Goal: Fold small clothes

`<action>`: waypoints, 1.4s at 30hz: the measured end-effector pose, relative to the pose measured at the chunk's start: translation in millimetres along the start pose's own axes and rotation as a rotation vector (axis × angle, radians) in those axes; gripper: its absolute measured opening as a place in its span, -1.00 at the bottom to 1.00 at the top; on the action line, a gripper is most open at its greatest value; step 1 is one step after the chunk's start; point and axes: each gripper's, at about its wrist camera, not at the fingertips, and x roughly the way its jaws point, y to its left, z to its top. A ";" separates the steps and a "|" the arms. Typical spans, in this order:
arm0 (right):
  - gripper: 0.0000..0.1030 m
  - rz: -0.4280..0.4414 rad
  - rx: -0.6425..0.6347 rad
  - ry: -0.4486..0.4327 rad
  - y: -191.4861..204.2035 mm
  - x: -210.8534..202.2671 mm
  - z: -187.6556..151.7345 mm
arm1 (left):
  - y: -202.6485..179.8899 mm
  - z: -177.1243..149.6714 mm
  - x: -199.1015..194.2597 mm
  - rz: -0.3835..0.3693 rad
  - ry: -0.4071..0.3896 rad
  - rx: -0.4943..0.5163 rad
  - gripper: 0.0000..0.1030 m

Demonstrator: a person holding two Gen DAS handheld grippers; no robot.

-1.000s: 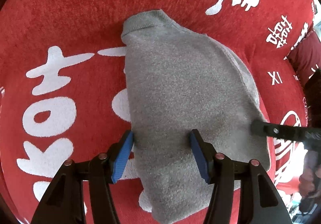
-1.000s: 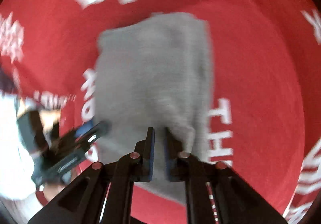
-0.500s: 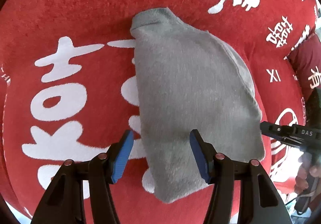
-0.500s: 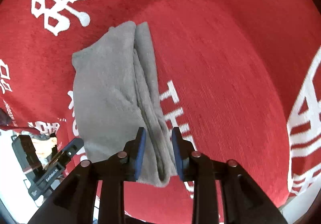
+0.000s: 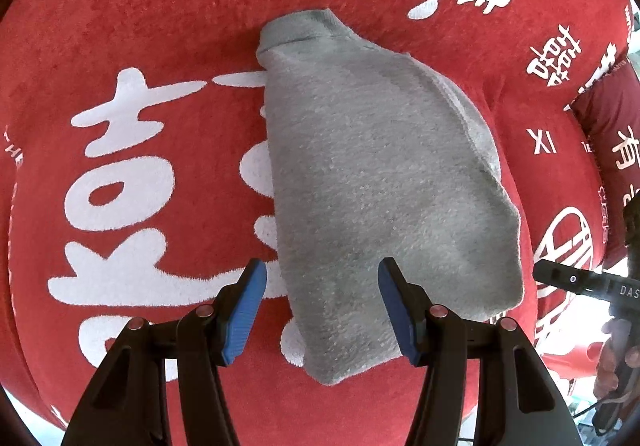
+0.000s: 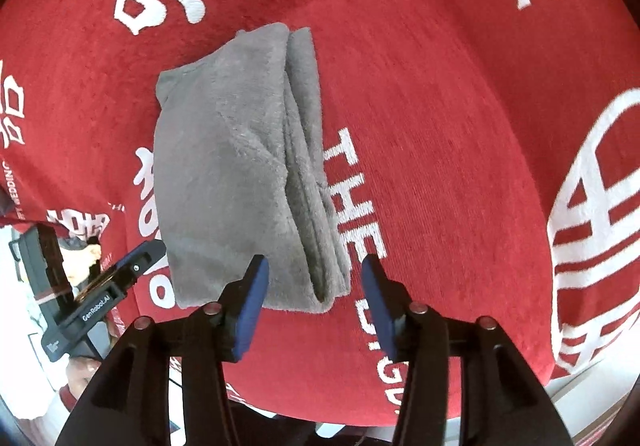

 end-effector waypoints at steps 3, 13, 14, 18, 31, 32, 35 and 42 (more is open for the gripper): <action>0.03 0.005 -0.014 0.002 2.8 0.6 6.0 | -0.4 3.3 2.4 0.005 0.006 -0.003 0.16; 0.15 0.018 -0.059 0.014 11.0 2.6 30.4 | -2.3 11.0 8.1 0.020 0.033 -0.034 0.16; 0.15 0.020 -0.062 0.015 11.2 2.4 33.3 | -2.2 11.9 8.8 0.025 0.035 -0.039 0.16; 0.18 0.025 -0.075 0.019 11.7 2.1 41.8 | 0.3 14.6 8.5 0.069 0.019 -0.059 0.43; 0.56 0.113 -0.144 0.025 5.3 11.7 64.1 | 37.7 33.1 19.4 -0.108 0.066 -0.190 0.94; 0.56 0.124 -0.155 0.033 5.1 14.4 68.0 | 39.9 34.6 22.6 -0.122 0.075 -0.191 0.94; 0.56 0.163 -0.153 0.056 0.9 24.7 83.4 | 42.8 36.9 31.8 -0.172 0.100 -0.197 0.94; 0.56 0.305 -0.100 0.112 -12.8 56.9 122.3 | 31.2 42.2 47.4 -0.354 0.134 -0.139 0.94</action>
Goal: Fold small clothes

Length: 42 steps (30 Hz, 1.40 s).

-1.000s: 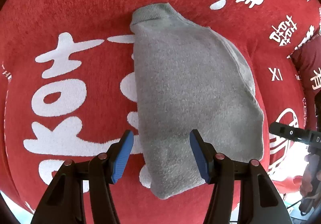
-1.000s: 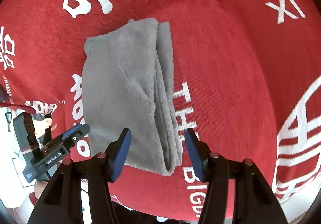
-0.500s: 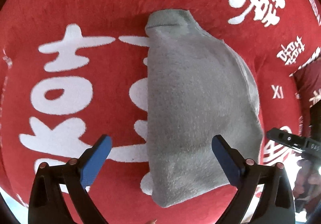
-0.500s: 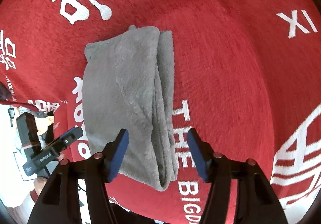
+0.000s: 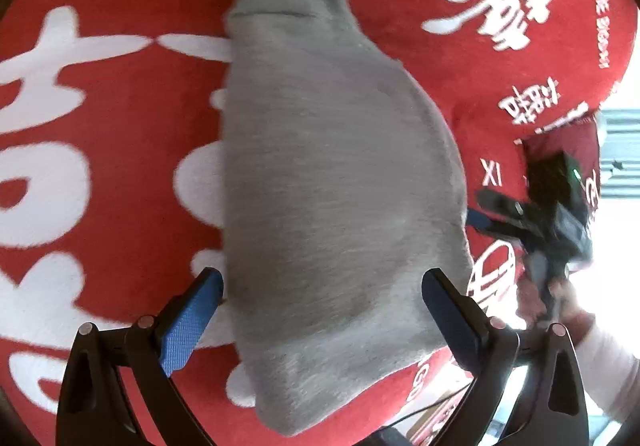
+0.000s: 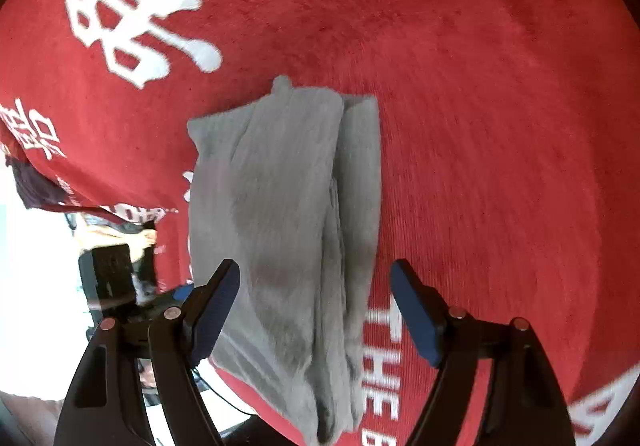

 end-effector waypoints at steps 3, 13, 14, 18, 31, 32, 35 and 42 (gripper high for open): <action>0.56 0.030 0.008 0.031 -9.4 12.4 16.7 | -2.2 4.8 10.5 0.020 0.007 0.017 0.94; 0.59 0.151 -0.058 0.097 6.6 44.9 47.4 | -0.2 22.4 29.0 0.030 -0.025 -0.040 0.94; 0.59 0.162 -0.060 0.098 7.2 48.8 47.8 | -0.7 23.7 30.5 0.036 -0.027 -0.041 0.94; 0.56 0.208 0.001 0.083 -0.6 51.3 46.0 | -2.1 22.4 32.1 0.042 -0.031 -0.037 0.94; -0.25 0.213 0.068 0.066 22.1 41.4 34.1 | 3.9 0.4 -10.3 -0.027 -0.133 -0.040 -0.20; -0.25 0.222 0.065 0.063 27.9 38.4 30.2 | 4.9 -2.1 -14.9 -0.043 -0.137 -0.041 -0.20; -0.26 0.233 0.056 0.058 43.8 28.8 18.7 | 3.0 -10.8 -29.9 -0.094 -0.149 -0.035 -0.21; -0.26 0.252 0.071 0.039 84.2 17.0 -24.8 | 8.7 -39.3 -84.4 -0.162 -0.173 0.014 -0.21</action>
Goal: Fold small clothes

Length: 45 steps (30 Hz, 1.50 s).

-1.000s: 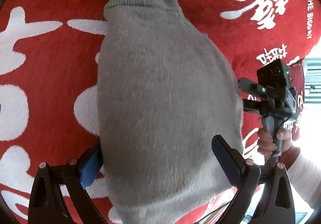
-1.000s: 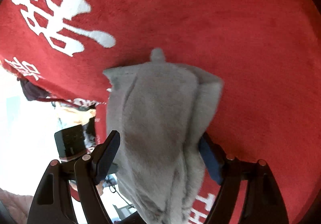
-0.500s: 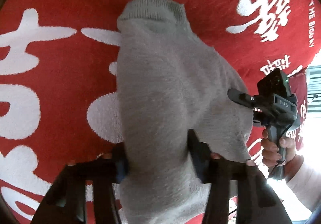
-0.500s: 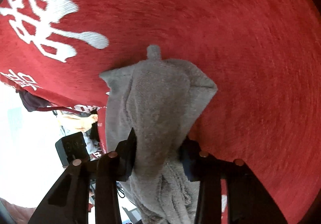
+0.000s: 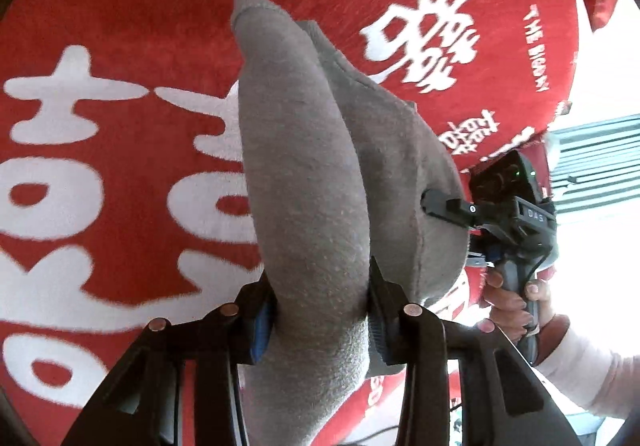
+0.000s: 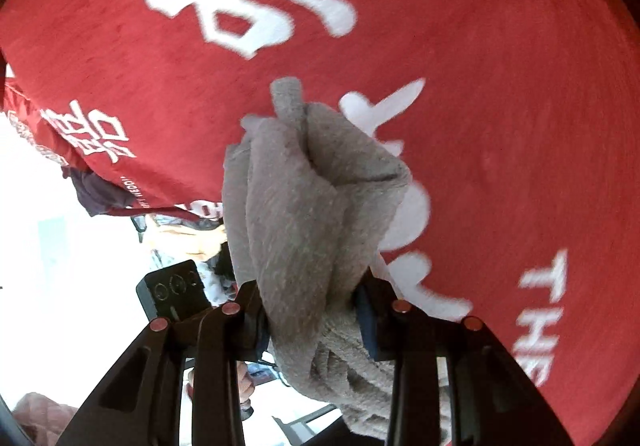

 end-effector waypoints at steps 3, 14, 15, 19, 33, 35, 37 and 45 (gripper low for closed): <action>-0.26 0.018 0.014 0.002 16.6 6.5 -26.0 | 9.0 -17.5 -37.4 -0.019 -0.004 0.000 -0.21; -0.26 -0.015 0.002 0.114 33.8 91.9 -98.1 | 64.6 -89.1 -102.7 0.137 0.006 -0.006 -0.20; -0.26 -0.042 -0.007 0.130 30.2 105.8 -98.5 | 77.1 -93.7 -101.7 0.162 0.010 -0.018 -0.20; -0.26 -0.166 -0.015 0.123 15.2 132.1 -93.0 | 119.5 -107.6 -95.6 0.353 0.034 -0.035 -0.19; -0.07 -0.496 -0.321 0.061 96.9 109.0 -140.3 | 104.9 -117.6 -127.9 0.556 -0.034 -0.017 0.64; -0.07 -0.478 -0.357 0.100 105.0 125.8 -154.4 | 95.3 -117.4 -126.8 0.579 -0.049 0.003 0.93; -0.07 -0.500 -0.385 0.124 104.2 143.0 -165.8 | 86.0 -115.8 -122.7 0.570 -0.049 0.019 0.93; -0.27 -0.743 -0.414 0.108 54.3 151.2 -183.3 | 69.3 -121.8 -120.1 0.650 -0.074 0.069 0.93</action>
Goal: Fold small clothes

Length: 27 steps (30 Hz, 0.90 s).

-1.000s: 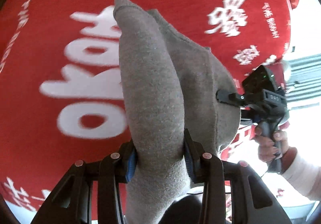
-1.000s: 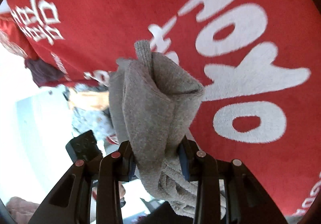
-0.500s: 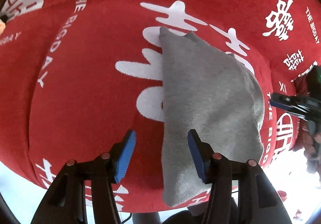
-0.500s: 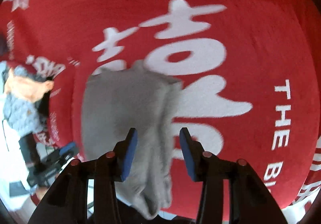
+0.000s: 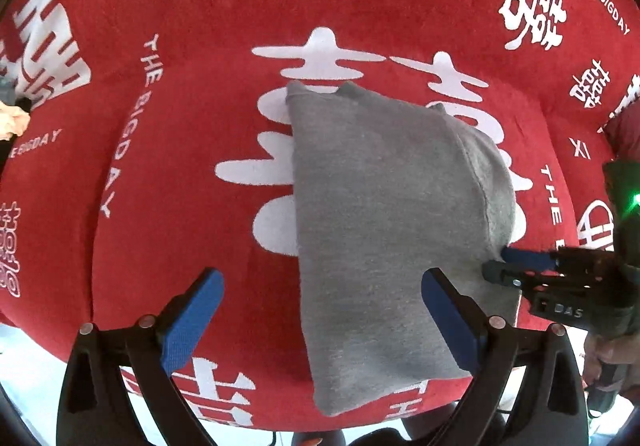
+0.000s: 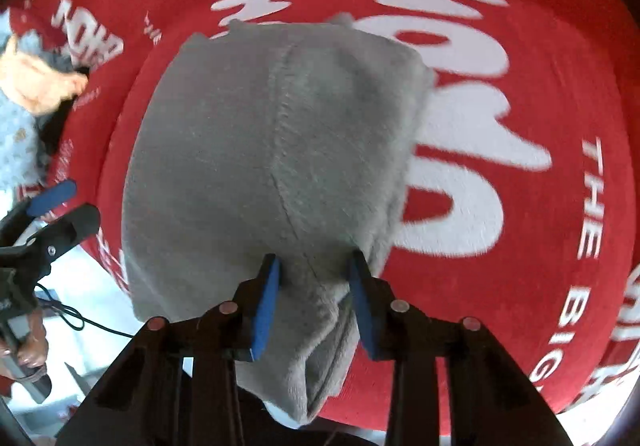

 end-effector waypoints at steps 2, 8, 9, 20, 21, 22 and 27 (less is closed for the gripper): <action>-0.04 -0.028 0.051 0.018 -14.4 -1.5 -8.6 | -1.5 -2.1 -3.1 0.020 -0.013 0.008 0.93; 0.04 -0.001 0.138 0.004 -25.5 -20.9 -28.1 | -7.4 -6.8 -19.3 0.004 -0.022 0.018 0.93; 0.04 -0.010 0.137 0.003 -21.6 -25.8 -30.6 | -7.9 -7.3 -22.2 -0.009 -0.018 0.012 0.93; 0.54 -0.053 0.180 -0.023 13.3 -81.8 -52.5 | -25.9 -16.1 -60.4 0.064 0.019 0.080 0.94; 0.57 -0.057 0.189 -0.026 14.9 -86.3 -54.2 | -26.3 -16.5 -64.3 0.077 0.023 0.087 0.94; 0.60 -0.062 0.199 -0.031 16.6 -91.2 -55.8 | -25.8 -16.7 -67.4 0.082 0.027 0.087 0.94; 0.78 -0.105 0.219 -0.087 30.1 -117.0 -61.2 | -21.1 -18.0 -87.5 0.107 0.039 0.075 0.94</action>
